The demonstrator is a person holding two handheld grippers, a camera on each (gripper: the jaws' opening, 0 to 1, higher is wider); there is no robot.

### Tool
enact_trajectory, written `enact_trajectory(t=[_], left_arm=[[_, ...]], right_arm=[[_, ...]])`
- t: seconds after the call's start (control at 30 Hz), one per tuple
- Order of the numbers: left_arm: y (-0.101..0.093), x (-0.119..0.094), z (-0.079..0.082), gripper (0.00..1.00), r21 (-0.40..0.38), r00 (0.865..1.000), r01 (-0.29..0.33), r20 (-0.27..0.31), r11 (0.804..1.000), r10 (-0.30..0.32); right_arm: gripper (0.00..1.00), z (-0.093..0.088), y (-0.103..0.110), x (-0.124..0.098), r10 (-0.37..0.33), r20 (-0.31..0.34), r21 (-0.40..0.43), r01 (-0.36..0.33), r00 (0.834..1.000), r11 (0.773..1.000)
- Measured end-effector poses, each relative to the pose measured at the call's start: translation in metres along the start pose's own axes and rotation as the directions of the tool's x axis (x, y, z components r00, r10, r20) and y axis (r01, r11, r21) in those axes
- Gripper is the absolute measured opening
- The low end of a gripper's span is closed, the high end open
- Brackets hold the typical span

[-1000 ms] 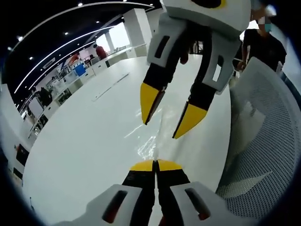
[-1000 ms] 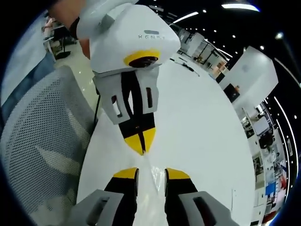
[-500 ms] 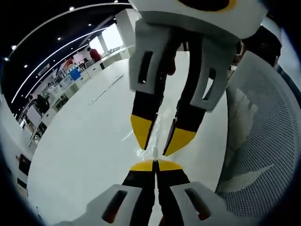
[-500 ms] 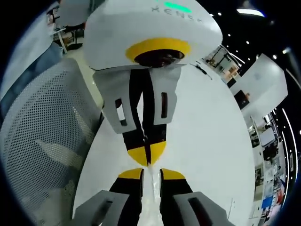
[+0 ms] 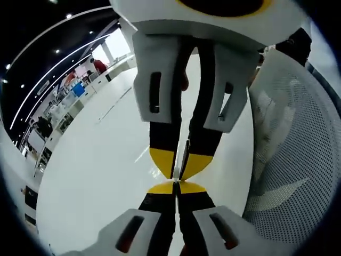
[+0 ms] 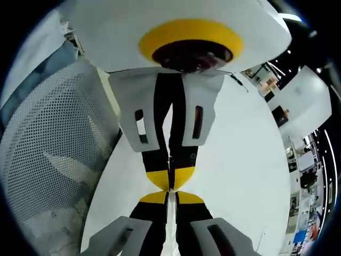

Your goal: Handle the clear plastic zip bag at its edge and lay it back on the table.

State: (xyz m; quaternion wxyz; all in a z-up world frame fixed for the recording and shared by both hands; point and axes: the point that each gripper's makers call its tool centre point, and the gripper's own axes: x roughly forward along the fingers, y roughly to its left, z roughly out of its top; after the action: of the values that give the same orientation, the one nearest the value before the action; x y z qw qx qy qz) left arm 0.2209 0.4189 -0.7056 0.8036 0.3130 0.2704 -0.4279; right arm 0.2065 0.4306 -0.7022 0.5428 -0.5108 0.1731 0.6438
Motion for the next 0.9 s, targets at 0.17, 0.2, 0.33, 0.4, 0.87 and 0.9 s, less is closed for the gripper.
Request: enact_trajectory(t=[0.17,0.2,0.33,0.4,0.87,0.9], left_arm=[[-0.001,0.0007,-0.003,0.0,-0.041,1.0,-0.004,-0.002,0.999,0.004],[-0.0019,0.0008,-0.0032,0.0,-0.046,1.0,0.002,-0.003,0.999,-0.002],[-0.0034,-0.0003,-0.0035,0.0,-0.051,1.0,0.013,-0.008,0.999,-0.014],[-0.0024,-0.0004,-0.0037,0.0,-0.065,1.0,0.014,-0.005,0.998,-0.014],[-0.0014,-0.0015,-0.0066,0.0,-0.086,1.0,0.007,-0.016,0.996,-0.008],[-0.0027,-0.0018,-0.0065,0.0,-0.087,1.0,0.012,-0.016,0.996,-0.013]], right_arm=[[0.0,0.0007,0.0023,0.0012,0.009,-0.003,-0.028,-0.009,1.0,1.0],[0.0,0.0008,0.0029,0.0013,0.012,-0.006,-0.036,-0.012,1.0,0.999],[0.0,0.001,0.0038,0.0018,0.011,-0.002,-0.013,-0.011,1.0,1.0],[0.0,0.001,0.0031,0.0014,0.004,-0.004,-0.007,-0.004,1.0,1.0],[0.0,-0.0002,0.0024,0.0005,-0.001,0.006,0.047,0.001,1.0,0.999],[0.0,-0.0003,0.0036,0.0004,0.005,0.006,0.059,-0.005,1.0,0.998]])
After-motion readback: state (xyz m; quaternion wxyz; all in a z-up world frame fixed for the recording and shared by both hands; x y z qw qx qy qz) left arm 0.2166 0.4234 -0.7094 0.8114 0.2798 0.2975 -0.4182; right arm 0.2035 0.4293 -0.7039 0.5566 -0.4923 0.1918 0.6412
